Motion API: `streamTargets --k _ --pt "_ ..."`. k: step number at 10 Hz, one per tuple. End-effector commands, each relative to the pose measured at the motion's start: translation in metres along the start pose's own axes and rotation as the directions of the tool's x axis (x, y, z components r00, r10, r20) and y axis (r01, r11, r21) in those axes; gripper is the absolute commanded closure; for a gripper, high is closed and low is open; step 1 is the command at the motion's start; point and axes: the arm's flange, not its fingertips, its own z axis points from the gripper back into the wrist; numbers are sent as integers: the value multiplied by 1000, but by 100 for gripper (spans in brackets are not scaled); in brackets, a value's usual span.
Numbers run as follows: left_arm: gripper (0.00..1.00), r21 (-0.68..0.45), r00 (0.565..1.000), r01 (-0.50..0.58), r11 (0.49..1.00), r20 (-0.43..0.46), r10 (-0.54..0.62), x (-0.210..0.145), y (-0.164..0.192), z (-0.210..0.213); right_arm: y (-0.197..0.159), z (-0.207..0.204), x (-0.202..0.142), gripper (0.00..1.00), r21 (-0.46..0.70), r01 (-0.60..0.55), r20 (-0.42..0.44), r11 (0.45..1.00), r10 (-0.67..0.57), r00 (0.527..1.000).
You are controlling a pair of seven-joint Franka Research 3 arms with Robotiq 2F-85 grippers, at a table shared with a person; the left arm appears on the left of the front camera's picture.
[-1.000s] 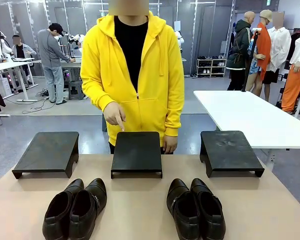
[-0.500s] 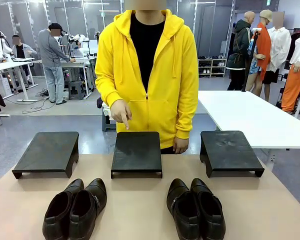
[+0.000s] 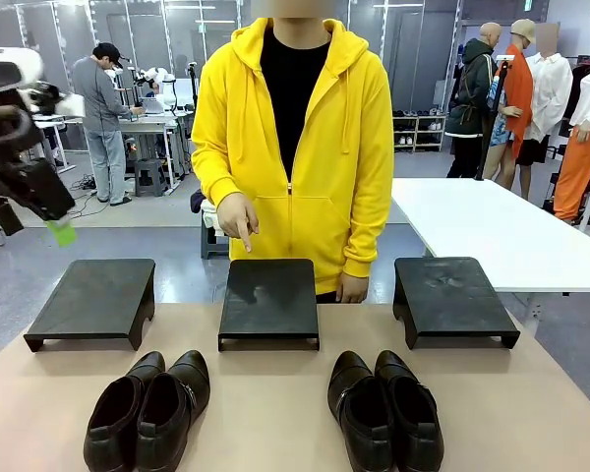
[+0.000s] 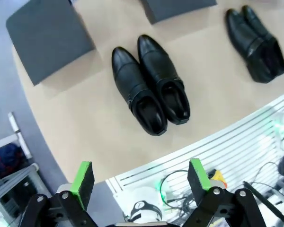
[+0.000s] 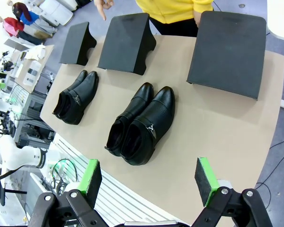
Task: Place the shoes on the stand as instructed by the person.
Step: Pick up one pair of Shoes and place it on the Shoes Stand indicated by the person.
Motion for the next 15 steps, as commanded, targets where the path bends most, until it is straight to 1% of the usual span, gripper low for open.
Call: streamTargets --k 1,2,3,4,6,8,9,10,11,13,14,15 --pt "0 51 994 -10 999 -111 16 11 -19 -7 -1 -1 0 0 14 -19 9 1000 19 1000" --pt "0 75 988 -29 997 -147 40 13 -32 -16 -1 -1 0 0 14 -19 9 1000 19 1000" --pt "0 105 982 -70 992 -170 87 11 -45 -27 -1 -1 0 0 14 -19 9 1000 19 1000" --pt "0 83 980 -97 992 -166 109 6 -55 -40 -1 -1 0 0 14 -19 9 1000 19 1000" --pt "0 49 963 -199 979 -178 204 -18 -62 -79 -1 -1 0 0 14 -19 9 1000 19 1000" --pt "0 49 951 -264 963 -155 269 -37 -72 -112 -1 -1 0 0 14 -19 9 1000 19 1000" --pt "0 30 951 -279 960 -132 281 -43 -74 -132 -1 -1 0 0 14 -19 9 1000 19 1000" --pt "0 17 952 -284 959 -118 284 -44 -73 -153 -1 -1 0 0 14 -19 9 1000 19 1000" --pt "0 30 950 -291 956 -105 293 -43 -73 -169 -1 -1 0 0 14 -19 9 1000 19 1000" --pt "0 37 930 -348 937 -111 350 -43 -71 -202 -1 -1 0 0 14 -19 9 1000 19 1000" --pt "0 9 921 -376 926 -105 375 -47 -73 -218 -1 -1 0 0 14 -19 9 1000 19 1000" --pt "0 1 920 -381 924 -97 380 -50 -76 -231 -1 -1 0 0 14 -19 9 1000 19 1000"
